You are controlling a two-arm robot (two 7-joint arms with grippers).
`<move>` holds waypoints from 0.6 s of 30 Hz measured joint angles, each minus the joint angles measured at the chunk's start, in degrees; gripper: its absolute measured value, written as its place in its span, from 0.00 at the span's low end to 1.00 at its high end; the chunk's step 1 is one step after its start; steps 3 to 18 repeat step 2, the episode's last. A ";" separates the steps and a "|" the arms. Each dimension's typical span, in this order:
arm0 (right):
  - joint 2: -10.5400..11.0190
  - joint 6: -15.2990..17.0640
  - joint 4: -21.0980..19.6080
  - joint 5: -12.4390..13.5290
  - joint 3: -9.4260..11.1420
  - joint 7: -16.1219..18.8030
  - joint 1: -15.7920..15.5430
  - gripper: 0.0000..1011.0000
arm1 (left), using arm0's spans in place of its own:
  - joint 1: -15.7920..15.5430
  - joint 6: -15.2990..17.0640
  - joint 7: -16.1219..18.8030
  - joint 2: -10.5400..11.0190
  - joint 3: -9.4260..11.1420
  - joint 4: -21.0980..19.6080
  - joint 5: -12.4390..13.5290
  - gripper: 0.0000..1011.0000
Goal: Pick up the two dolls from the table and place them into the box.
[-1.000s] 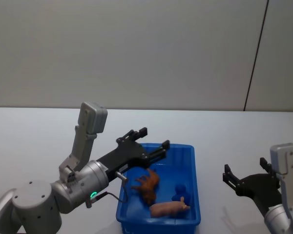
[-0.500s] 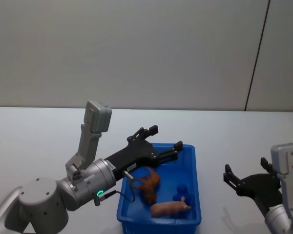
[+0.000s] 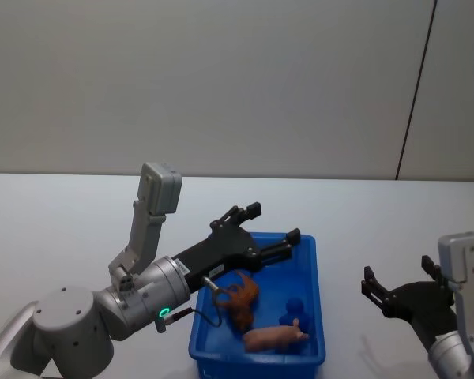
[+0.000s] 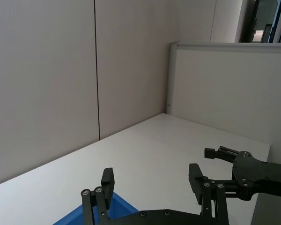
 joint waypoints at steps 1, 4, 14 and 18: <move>0.00 0.00 0.00 0.00 0.00 0.00 0.00 0.99 | 0.00 0.00 0.00 0.00 0.00 0.00 0.00 0.99; 0.00 0.00 0.00 0.00 0.00 0.00 0.00 0.99 | -0.02 -0.01 -0.05 -0.01 0.00 0.01 -0.01 0.99; 0.00 0.00 0.00 0.00 0.00 0.00 0.00 0.99 | -0.02 -0.01 -0.05 -0.01 0.00 0.01 -0.01 0.99; 0.00 0.00 0.00 0.00 0.00 0.00 0.00 0.99 | -0.02 -0.01 -0.05 -0.01 0.00 0.01 -0.01 0.99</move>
